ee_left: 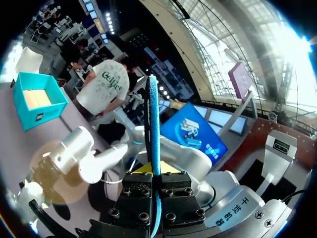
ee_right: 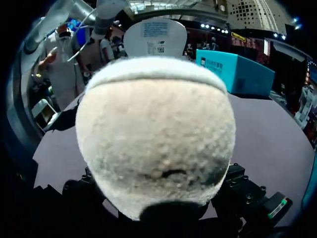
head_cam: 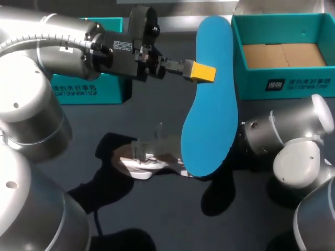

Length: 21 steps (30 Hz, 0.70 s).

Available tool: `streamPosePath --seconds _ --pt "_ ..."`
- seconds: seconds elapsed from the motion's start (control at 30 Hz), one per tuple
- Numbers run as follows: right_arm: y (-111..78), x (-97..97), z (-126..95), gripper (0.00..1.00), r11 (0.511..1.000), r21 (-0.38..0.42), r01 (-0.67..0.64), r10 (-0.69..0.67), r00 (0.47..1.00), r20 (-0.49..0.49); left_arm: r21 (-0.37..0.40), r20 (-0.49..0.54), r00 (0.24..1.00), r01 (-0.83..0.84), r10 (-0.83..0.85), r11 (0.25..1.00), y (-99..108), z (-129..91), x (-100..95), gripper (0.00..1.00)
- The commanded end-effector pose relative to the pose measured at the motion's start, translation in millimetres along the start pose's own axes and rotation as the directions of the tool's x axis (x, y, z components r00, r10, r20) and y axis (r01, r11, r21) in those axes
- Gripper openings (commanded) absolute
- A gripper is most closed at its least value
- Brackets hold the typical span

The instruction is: Take the shoe out of the shoebox, open the shoe tongue, remove and reinsert the insole, then place the shoe into the shoebox

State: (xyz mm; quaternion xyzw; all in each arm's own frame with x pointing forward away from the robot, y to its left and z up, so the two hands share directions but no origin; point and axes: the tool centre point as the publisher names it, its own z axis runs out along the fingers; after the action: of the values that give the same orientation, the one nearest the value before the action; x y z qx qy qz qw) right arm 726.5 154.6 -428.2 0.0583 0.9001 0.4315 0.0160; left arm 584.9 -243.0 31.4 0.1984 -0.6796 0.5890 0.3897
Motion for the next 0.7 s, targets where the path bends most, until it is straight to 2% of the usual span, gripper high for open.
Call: streamPosePath --seconds 0.03,0.2,0.4,0.7 --pt "0.2 -1.0 -13 1.00 0.996 0.093 -0.009 0.009 1.000 0.000 0.002 0.001 1.000 0.001 -0.001 1.000 1 1 -0.3 0.00" --pt "4.2 0.5 -23 1.00 0.990 0.141 -0.007 0.006 1.000 0.009 0.002 0.001 1.000 0.001 -0.001 1.000 1 1 -0.3 0.00" --pt "8.2 2.4 -26 1.00 0.970 0.242 -0.003 0.003 1.000 0.003 0.002 0.001 1.000 0.001 -0.001 1.000 1 1 -0.3 0.00" --pt "19.1 5.7 -36 1.00 0.915 0.402 0.009 -0.014 1.000 0.007 0.002 0.001 1.000 0.001 -0.001 1.000 1 1 -0.3 0.00"
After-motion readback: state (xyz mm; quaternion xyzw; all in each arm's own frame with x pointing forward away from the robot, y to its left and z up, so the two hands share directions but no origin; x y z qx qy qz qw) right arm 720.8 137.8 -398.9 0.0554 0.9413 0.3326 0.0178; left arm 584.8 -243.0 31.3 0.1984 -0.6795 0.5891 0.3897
